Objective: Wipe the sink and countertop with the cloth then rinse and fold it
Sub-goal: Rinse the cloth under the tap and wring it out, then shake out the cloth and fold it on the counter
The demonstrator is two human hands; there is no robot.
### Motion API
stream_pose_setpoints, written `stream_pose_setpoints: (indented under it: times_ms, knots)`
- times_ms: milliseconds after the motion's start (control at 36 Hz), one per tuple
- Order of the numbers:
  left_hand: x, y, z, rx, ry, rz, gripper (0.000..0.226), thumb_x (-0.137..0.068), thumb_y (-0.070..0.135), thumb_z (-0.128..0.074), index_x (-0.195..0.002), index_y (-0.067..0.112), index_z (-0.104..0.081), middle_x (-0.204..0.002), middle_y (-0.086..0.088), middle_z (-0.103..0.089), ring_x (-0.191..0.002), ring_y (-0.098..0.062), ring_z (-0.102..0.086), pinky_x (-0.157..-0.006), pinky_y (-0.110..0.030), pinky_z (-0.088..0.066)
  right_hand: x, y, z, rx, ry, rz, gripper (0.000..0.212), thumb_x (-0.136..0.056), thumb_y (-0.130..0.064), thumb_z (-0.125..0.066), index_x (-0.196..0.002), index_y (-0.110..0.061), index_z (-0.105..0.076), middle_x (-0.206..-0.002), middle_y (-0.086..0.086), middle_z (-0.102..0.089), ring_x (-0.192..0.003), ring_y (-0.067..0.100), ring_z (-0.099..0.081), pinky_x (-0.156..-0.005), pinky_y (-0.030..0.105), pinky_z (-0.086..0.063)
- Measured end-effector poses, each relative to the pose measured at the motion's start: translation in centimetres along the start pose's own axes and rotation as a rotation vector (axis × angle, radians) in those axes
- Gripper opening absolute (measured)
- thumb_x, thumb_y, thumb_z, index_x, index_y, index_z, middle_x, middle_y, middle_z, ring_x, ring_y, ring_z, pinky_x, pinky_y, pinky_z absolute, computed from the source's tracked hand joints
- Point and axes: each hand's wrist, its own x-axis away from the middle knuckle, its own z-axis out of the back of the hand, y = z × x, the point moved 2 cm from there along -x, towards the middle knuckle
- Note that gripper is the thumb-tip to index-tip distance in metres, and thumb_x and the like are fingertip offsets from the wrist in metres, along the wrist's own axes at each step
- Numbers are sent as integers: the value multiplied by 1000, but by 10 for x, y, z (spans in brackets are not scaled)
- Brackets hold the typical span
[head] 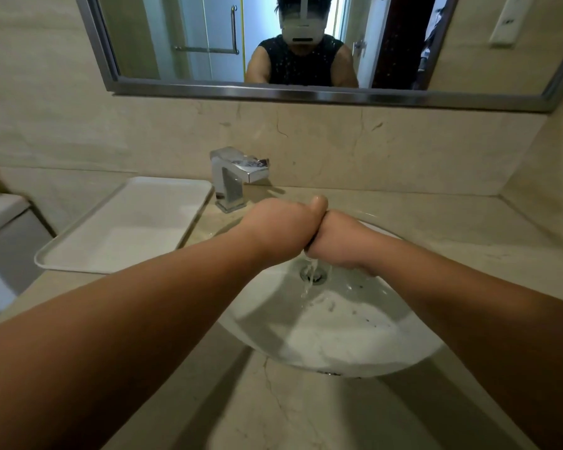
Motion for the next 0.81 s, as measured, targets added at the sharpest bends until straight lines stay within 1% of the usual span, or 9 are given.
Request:
stream_pose_setpoints:
  times_ms: [83,194,250,361,417,500,556,639,806]
  knots:
    - [6,-6,-1,-46,45,-47,29,-95,12,-49,-123,11,-39,-70,0,-51,-50,-28,-44,-43,-33,-23,9,-1,-4,-347,5,-99,18,-80,4,-56,-70,-10,-51,-55,4,-37,-46,18,-28,-44,23,-22]
    - [9,-12,-6,4,133,-88,27,-93,14,-50,-111,15,-29,-71,-4,-55,-51,-33,-55,-43,-32,-29,11,0,-10,-497,-11,-105,20,-77,7,-60,-70,-10,-52,-57,5,-35,-46,17,-27,-43,22,-22]
    - [7,-14,-9,14,125,-44,27,-94,15,-52,-113,14,-34,-71,0,-50,-55,-33,-55,-45,-34,-32,10,1,-9,-465,-18,-77,7,-78,1,-64,-80,-3,-58,-63,7,-38,-51,18,-31,-46,27,-24]
    - [6,-25,-13,129,81,120,19,-97,25,-58,-102,20,-41,-70,6,-46,-59,-24,-52,-46,-31,-29,9,9,-1,-479,-88,-68,36,-85,-18,-79,-116,-12,-61,-92,12,-65,-71,20,-59,-51,31,-48]
    - [6,-36,-14,296,27,219,10,-95,23,-61,-102,19,-57,-76,5,-57,-68,-20,-61,-51,-31,-38,8,15,5,-597,-149,-98,35,-92,-27,-75,-123,-18,-61,-116,14,-67,-82,23,-66,-67,37,-60]
    - [8,-47,-12,536,-78,314,16,-89,18,-73,-104,22,-72,-81,7,-67,-72,-10,-62,-54,-26,-42,4,24,12,-734,-147,-115,30,-97,-33,-70,-119,-13,-67,-120,19,-70,-95,33,-74,-93,48,-60]
    - [10,-49,-11,639,-151,338,14,-88,18,-79,-99,26,-72,-74,9,-66,-61,-5,-59,-48,-22,-41,0,25,13,-815,-87,-99,28,-97,-27,-71,-116,-7,-69,-115,25,-74,-104,42,-74,-98,53,-58]
    - [16,-53,-12,792,-263,367,18,-87,22,-83,-95,28,-69,-71,0,-69,-47,-6,-60,-42,-21,-48,-5,20,15,-885,1,-75,23,-95,-13,-72,-115,-2,-71,-115,27,-73,-96,36,-75,-87,42,-64]
    - [34,-58,-24,978,-536,416,33,-93,12,-77,-123,9,-63,-95,-15,-74,-76,-25,-73,-68,-36,-62,-12,13,16,-980,48,-51,37,-87,14,-66,-121,-3,-69,-120,23,-70,-103,32,-72,-86,36,-63]
